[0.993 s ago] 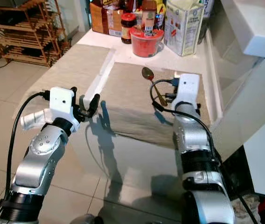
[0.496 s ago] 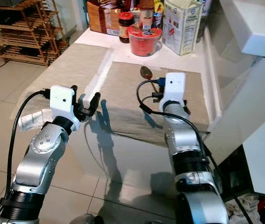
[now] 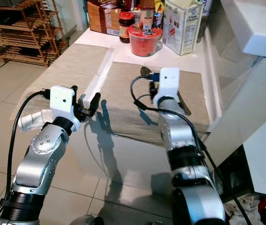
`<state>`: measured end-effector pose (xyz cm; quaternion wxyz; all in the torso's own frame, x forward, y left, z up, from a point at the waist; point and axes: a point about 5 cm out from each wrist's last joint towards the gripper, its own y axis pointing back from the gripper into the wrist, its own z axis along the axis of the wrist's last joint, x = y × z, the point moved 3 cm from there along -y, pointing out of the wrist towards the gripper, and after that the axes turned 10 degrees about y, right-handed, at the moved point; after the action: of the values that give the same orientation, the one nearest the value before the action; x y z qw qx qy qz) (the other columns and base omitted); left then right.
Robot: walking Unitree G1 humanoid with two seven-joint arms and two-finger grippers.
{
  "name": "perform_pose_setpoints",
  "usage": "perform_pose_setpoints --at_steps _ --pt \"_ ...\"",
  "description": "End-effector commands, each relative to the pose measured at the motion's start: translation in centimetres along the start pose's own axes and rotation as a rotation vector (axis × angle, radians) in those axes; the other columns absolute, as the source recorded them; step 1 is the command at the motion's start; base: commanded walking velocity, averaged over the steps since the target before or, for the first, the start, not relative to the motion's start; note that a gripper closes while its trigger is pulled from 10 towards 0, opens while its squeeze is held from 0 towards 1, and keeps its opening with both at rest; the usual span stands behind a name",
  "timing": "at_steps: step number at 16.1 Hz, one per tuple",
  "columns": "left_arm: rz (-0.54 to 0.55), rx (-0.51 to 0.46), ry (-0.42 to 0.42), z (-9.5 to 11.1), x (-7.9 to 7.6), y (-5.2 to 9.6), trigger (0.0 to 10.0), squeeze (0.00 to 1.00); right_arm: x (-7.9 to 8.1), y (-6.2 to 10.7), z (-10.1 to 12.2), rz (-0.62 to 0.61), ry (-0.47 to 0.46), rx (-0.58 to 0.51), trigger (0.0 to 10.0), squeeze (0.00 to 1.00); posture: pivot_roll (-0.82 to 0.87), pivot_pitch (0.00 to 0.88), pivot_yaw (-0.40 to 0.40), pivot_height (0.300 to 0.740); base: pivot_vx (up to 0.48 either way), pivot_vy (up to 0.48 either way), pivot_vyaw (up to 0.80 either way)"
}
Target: Setting the table
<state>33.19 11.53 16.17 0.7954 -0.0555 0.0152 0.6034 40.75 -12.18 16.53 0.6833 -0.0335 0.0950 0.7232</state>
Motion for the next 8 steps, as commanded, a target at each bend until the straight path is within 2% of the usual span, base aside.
perform_pose_setpoints --at_steps 1,2,4,6,8 --pt "0.0 0.003 -0.008 0.1 -0.1 0.0 10.0 0.0 -0.8 -0.5 2.2 -0.006 -0.025 -0.041 10.0 1.0 0.04 0.057 0.024 0.74 0.0 0.0 0.0" --pt "-0.001 0.003 -0.007 0.0 -0.1 0.0 10.0 0.0 -1.1 -0.7 2.6 -0.006 -0.018 -0.049 10.0 1.0 0.04 0.056 0.021 0.74 0.0 0.0 0.0" --pt "-0.076 0.004 0.096 0.1 -0.9 0.4 10.0 0.0 -1.3 -1.2 3.0 0.002 0.012 -0.052 10.0 1.0 0.04 0.056 0.015 0.74 0.0 0.0 0.0" --pt "-0.147 0.055 0.019 -1.0 -1.4 1.0 10.0 0.0 -1.6 -1.6 3.1 -0.005 0.034 -0.052 10.0 1.0 0.05 0.058 0.007 0.74 0.0 0.0 0.0" --pt "-0.232 0.104 -0.013 -2.1 -1.7 1.8 10.0 0.0 -1.7 -1.7 3.1 -0.008 0.037 -0.055 10.0 1.0 0.06 0.062 0.01 0.74 0.0 0.0 0.0"
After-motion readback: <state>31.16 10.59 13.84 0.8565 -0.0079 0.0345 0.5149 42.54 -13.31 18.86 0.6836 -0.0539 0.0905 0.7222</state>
